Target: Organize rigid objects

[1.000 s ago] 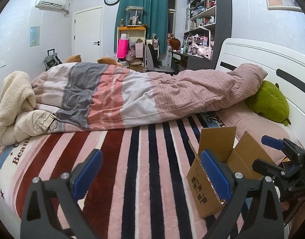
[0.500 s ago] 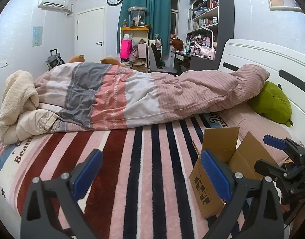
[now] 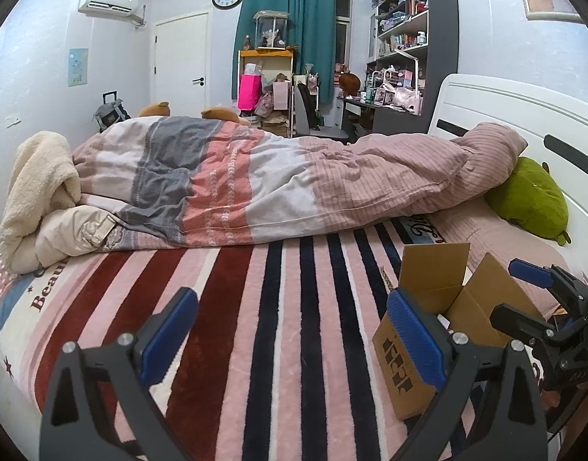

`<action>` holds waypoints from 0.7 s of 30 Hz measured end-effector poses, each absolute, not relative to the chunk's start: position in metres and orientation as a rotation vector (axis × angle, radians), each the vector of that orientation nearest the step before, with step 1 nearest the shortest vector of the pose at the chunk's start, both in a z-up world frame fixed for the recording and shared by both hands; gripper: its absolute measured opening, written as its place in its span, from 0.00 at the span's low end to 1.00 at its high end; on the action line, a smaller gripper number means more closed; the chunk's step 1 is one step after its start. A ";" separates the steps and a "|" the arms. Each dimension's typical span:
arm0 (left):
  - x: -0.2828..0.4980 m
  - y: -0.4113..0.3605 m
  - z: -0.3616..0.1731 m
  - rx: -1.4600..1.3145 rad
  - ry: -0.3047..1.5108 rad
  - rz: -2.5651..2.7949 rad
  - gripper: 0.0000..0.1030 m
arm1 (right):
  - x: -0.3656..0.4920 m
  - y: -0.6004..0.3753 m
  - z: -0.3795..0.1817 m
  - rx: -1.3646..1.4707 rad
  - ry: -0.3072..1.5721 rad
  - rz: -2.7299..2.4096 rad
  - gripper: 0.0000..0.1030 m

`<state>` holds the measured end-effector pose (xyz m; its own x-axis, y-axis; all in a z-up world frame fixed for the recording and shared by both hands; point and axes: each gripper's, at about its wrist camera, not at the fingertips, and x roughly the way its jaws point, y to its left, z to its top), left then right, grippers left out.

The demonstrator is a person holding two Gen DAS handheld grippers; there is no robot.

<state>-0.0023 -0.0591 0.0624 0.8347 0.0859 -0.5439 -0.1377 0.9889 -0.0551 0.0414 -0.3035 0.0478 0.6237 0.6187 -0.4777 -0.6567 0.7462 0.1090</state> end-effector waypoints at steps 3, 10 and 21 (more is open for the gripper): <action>-0.002 -0.059 0.060 -0.086 0.574 0.126 0.95 | 0.042 -0.304 0.048 -0.079 0.520 0.736 1.00; -0.002 -0.058 0.057 -0.088 0.579 0.133 0.95 | 0.045 -0.298 0.044 -0.081 0.529 0.737 1.00; -0.002 -0.058 0.057 -0.091 0.579 0.133 0.95 | 0.047 -0.300 0.045 -0.073 0.524 0.736 1.00</action>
<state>-0.0019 -0.0580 0.0567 0.8289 0.1001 -0.5504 -0.1510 0.9874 -0.0477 0.0471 -0.2998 0.0450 0.6192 0.6215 -0.4799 -0.6572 0.7447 0.1164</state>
